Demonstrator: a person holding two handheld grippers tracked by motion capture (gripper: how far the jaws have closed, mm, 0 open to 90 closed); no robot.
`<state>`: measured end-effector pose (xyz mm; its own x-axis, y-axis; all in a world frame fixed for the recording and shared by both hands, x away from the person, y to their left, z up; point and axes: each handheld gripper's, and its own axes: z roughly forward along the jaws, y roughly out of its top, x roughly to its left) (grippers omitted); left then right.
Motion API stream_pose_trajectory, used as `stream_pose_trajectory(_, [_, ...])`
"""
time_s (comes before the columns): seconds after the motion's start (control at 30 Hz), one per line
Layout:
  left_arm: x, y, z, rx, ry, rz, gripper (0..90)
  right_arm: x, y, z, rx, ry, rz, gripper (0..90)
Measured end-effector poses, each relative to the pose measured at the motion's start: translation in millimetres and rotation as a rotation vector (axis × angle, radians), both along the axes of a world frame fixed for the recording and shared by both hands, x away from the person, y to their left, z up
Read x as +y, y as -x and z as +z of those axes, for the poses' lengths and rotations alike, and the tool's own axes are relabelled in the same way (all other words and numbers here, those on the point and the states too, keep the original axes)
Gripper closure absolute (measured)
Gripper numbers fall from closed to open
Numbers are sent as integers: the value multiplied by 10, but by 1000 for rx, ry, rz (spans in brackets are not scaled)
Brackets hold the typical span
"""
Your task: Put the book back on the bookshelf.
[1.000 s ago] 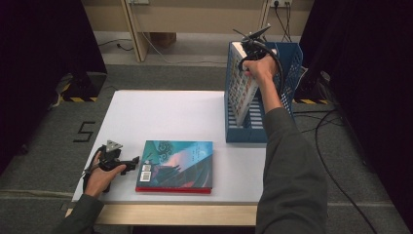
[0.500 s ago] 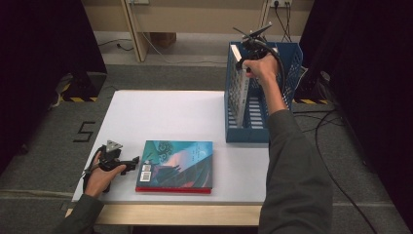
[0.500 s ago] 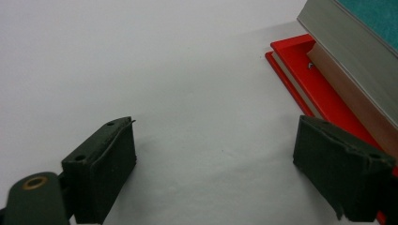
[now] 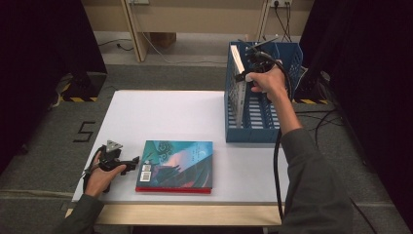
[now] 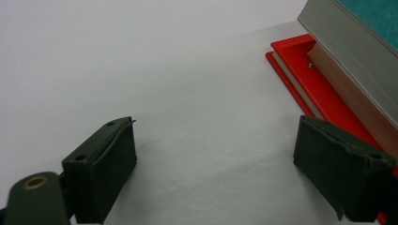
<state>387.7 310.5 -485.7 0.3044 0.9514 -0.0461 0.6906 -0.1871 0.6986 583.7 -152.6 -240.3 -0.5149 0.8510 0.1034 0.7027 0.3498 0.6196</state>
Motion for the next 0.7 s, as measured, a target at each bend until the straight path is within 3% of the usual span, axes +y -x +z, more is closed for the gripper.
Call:
stream_pose_trajectory(0.27, [-2,0,0,-1,-3,1,121,9,89,-120,-36,-6,33,631])
stream_pose_trajectory(0.33, [-2,0,0,0,-3,1,121,51,91,-115,-46,12,43,642])
stream_pose_trajectory(0.53, [-2,-1,0,0,-3,1,121,189,58,-116,-50,0,37,647])
stream_pose_trajectory(0.7, [-1,-1,0,0,-2,1,121,281,52,-110,-59,24,31,628])
